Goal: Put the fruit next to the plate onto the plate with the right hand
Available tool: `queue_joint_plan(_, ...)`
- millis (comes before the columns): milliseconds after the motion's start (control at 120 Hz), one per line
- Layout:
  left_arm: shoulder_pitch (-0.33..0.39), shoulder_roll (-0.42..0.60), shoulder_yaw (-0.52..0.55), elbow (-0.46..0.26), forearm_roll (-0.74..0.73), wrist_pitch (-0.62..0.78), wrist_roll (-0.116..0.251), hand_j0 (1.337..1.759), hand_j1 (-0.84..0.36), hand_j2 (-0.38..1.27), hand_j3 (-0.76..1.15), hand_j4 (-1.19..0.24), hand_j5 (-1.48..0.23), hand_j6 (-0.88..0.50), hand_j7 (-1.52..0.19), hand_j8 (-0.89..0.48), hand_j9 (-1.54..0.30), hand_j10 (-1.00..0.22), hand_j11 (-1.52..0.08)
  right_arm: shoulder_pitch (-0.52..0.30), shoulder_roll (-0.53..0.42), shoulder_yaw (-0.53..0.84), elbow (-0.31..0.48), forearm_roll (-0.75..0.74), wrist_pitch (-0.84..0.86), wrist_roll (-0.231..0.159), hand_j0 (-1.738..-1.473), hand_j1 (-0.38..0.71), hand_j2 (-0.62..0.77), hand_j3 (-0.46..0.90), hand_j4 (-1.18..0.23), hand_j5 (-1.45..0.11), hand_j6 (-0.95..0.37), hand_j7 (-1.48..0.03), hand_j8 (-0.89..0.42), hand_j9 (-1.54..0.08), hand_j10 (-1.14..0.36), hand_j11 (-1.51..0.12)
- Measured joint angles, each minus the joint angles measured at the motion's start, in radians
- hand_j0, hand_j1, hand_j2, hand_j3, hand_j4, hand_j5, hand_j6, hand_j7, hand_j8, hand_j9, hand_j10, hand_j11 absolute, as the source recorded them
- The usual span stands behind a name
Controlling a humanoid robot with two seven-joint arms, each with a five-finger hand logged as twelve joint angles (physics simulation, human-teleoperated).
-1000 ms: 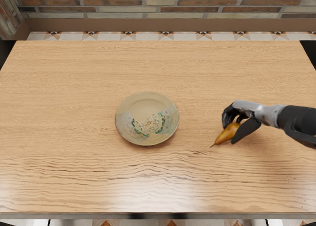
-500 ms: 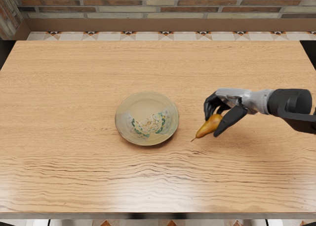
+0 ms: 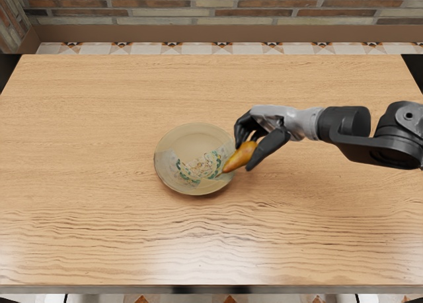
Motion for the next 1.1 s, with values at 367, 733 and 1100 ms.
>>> queue_joint_plan(367, 0.000, 0.000, 0.000, 0.000, 0.000, 0.000, 0.000, 1.658, 0.32, 0.00, 0.00, -0.02, -0.03, -0.02, -0.03, -0.02, -0.03, -0.02, -0.03, 0.012, 0.117, 0.002, -0.071, -0.003, -0.055, 0.000, -1.654, 0.30, 0.34, 0.00, -0.82, -1.19, -0.59, -1.11, -0.36, -1.19, -0.49, -1.18)
queue_joint_plan(733, 0.000, 0.000, 0.000, 0.000, 0.000, 0.000, 0.000, 1.658, 0.32, 0.00, 0.00, -0.02, -0.03, -0.02, -0.03, -0.02, -0.03, -0.02, -0.03, 0.023, 0.264, -0.007, -0.179, -0.056, -0.080, 0.000, -1.654, 0.29, 0.33, 0.00, -0.81, -1.20, -0.60, -1.11, -0.36, -1.20, -0.49, -1.18)
queue_joint_plan(1100, 0.000, 0.000, 0.000, 0.000, 0.000, 0.000, 0.000, 1.658, 0.32, 0.00, 0.00, -0.02, -0.03, -0.02, -0.03, -0.02, -0.03, -0.02, -0.03, 0.022, 0.300, -0.014, -0.209, -0.076, -0.088, 0.000, -1.655, 0.28, 0.29, 0.00, -0.76, -1.10, -0.62, -1.03, -0.38, -1.10, -0.51, -1.09)
